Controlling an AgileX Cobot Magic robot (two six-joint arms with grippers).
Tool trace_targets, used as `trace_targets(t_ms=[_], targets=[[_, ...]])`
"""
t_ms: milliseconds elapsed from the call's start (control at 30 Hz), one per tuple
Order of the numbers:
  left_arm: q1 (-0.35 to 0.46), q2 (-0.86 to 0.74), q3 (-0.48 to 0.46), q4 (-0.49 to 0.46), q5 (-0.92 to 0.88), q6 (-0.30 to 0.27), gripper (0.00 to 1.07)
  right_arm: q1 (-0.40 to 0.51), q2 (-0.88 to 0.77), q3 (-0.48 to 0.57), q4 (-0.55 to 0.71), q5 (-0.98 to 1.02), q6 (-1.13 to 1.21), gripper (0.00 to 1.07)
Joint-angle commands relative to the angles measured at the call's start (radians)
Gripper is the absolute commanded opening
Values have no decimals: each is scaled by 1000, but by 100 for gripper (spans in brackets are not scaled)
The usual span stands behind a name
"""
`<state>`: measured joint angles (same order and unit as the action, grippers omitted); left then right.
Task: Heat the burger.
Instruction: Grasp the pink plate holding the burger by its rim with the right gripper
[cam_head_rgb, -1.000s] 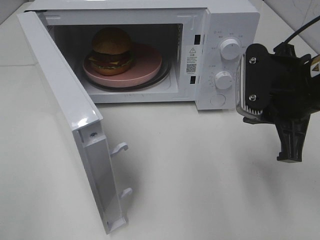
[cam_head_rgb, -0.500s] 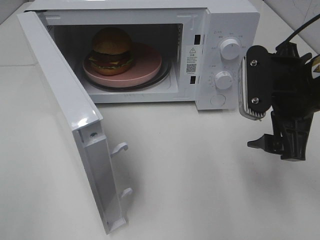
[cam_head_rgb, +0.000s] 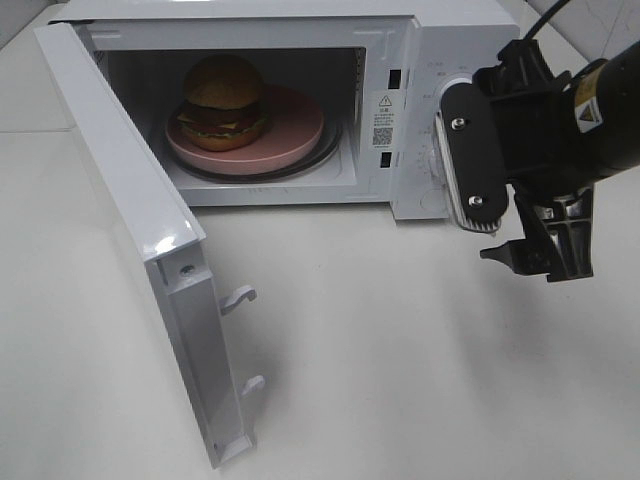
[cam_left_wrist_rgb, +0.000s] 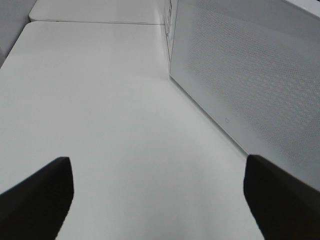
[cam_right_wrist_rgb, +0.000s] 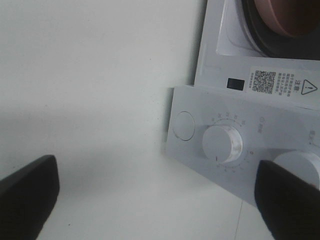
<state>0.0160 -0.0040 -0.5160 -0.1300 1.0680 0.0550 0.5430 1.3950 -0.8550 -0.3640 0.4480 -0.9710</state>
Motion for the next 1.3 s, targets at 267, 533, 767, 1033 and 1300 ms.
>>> trace_targets(t_ms=[267, 533, 767, 1033, 1300], targets=[[1, -14, 2, 1, 0, -2, 84, 80, 195, -162, -84, 2, 38, 98], [1, -14, 2, 1, 0, -2, 84, 88, 330, -293, -96, -41, 49, 97], [1, -14, 2, 1, 0, -2, 84, 92, 417, -372, -96, -76, 49, 97], [1, -14, 2, 1, 0, -2, 84, 97, 545, -488, -87, -109, 51, 96], [1, -14, 2, 1, 0, -2, 84, 97, 640, -560, -84, -178, 54, 94]])
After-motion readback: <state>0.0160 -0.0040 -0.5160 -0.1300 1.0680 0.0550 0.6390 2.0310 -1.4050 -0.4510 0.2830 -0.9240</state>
